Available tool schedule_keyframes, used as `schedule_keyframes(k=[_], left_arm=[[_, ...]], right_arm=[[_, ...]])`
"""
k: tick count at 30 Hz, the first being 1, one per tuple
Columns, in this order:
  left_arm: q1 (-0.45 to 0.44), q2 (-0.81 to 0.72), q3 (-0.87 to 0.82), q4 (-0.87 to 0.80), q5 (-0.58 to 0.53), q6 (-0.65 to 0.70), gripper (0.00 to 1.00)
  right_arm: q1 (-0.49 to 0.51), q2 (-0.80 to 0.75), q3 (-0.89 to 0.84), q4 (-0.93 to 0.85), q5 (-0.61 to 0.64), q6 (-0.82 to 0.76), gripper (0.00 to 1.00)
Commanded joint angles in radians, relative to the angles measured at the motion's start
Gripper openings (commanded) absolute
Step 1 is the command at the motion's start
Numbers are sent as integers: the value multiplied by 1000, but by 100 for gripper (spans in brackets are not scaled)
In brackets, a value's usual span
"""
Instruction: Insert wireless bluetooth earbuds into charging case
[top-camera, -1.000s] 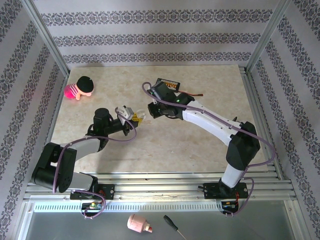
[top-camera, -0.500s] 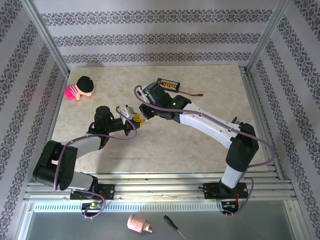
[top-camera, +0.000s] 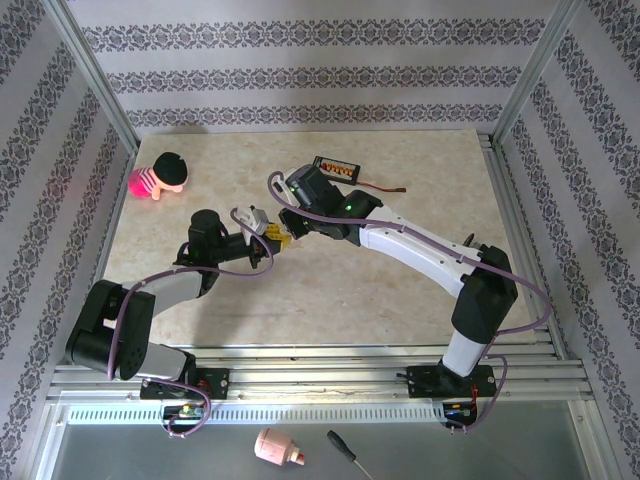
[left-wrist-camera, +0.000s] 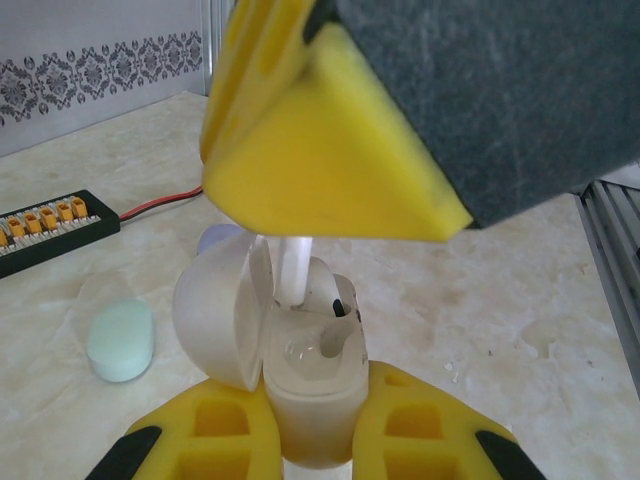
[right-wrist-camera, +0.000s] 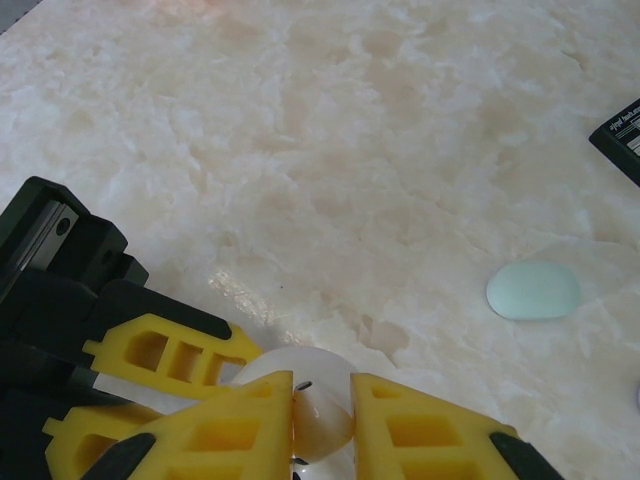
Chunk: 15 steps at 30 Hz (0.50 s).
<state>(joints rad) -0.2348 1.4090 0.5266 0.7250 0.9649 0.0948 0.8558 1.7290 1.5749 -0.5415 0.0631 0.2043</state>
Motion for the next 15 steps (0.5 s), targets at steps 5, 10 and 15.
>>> schedule_keyframes(k=[5,10,15], left_arm=[[-11,9,30,35,9,-38,1],[-9,17,34,36,-5,-45,1],[-10,23,40,46,-14,-56,1]], right_arm=[[17,-7,-18,-6,-9,-20,19],[22,-6,-24,-12,-10,-30,19],[26,-6,-29,-17,-4,-39,19]])
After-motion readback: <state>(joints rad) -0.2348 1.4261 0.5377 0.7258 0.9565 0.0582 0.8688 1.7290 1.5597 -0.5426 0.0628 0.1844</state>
